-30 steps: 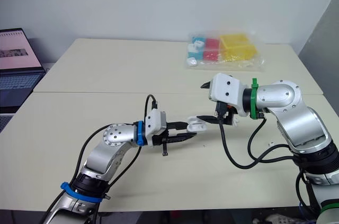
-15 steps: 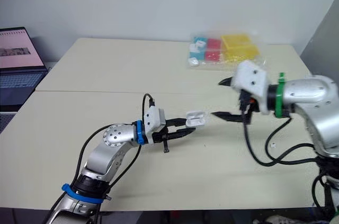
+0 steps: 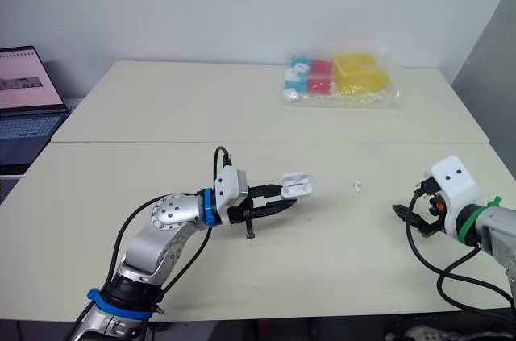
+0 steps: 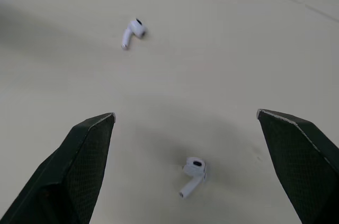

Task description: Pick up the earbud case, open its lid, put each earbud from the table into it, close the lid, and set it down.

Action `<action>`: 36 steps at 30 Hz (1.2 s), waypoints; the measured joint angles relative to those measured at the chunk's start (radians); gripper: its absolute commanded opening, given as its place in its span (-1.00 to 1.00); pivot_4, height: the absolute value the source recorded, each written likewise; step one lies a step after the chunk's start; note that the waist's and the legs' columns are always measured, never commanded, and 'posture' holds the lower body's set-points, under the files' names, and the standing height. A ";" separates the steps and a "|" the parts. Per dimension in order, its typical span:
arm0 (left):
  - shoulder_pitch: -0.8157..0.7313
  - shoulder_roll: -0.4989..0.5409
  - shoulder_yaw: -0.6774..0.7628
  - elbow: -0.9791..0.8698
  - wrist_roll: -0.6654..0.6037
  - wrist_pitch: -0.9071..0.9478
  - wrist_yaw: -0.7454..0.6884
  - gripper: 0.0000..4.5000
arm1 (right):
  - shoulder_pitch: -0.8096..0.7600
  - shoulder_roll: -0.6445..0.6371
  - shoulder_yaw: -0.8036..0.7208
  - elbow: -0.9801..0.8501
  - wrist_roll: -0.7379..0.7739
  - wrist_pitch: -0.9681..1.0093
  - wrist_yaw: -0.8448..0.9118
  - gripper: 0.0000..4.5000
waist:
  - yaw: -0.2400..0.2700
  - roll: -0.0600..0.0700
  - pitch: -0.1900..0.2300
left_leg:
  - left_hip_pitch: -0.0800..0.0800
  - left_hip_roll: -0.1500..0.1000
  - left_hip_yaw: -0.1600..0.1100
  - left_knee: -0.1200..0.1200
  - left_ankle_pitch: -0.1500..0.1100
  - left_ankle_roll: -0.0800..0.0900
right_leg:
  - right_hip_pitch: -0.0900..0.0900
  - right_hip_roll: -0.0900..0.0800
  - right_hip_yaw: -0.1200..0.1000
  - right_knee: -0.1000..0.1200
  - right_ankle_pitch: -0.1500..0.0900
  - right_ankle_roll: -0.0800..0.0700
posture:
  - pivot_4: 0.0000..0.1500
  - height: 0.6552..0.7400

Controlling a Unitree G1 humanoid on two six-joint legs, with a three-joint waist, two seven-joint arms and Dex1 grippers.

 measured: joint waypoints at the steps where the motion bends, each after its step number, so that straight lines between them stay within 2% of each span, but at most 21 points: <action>1: -0.002 0.000 0.000 0.000 -0.002 0.002 -0.001 -0.65 | 0.008 0.010 -0.007 0.005 -0.004 0.008 -0.016 1.00 | 0.001 0.000 0.000 | 0.000 0.000 0.000 0.000 0.000 0.000 | 0.000 0.000 0.000 0.000 0.000 0.000 | 1.00 0.90; 10: -0.004 0.002 0.000 -0.001 -0.003 0.016 0.000 -0.65 | 0.022 0.050 -0.016 0.076 0.003 0.012 -0.045 1.00 | 0.002 0.000 0.000 | -0.002 0.000 0.000 0.000 0.000 0.000 | 0.000 0.000 0.000 -0.001 0.000 0.000 | 1.00 0.90; 25: 0.017 0.013 -0.001 -0.011 -0.003 0.017 0.002 -0.65 | -0.023 0.101 0.089 0.238 -0.014 -0.031 -0.139 1.00 | 0.001 0.000 0.000 | -0.002 0.000 0.000 0.000 0.000 0.000 | -0.001 0.000 0.000 -0.002 0.000 0.000 | 1.00 0.90; 34: 0.022 0.012 -0.002 -0.011 -0.002 0.017 0.003 -0.65 | -0.020 0.097 0.089 0.251 -0.003 -0.034 -0.120 1.00 | 0.001 0.000 0.000 | -0.002 0.000 -0.001 0.000 0.000 0.000 | 0.000 0.000 0.000 -0.002 0.000 0.000 | 1.00 0.90; 35: 0.022 0.012 -0.002 -0.011 -0.002 0.017 0.004 -0.65 | -0.020 0.097 0.089 0.251 -0.003 -0.031 -0.120 0.88 | 0.001 0.000 0.000 | -0.002 0.000 -0.001 0.000 0.000 0.000 | 0.000 0.000 0.000 -0.002 0.000 0.000 | 1.00 0.90; 36: 0.022 0.012 -0.002 -0.011 -0.002 0.017 0.004 -0.65 | -0.020 0.097 0.089 0.251 -0.002 -0.029 -0.120 0.84 | 0.001 0.000 0.000 | -0.002 0.000 -0.001 0.000 0.000 0.000 | 0.000 0.000 0.000 -0.002 0.000 0.000 | 1.00 0.90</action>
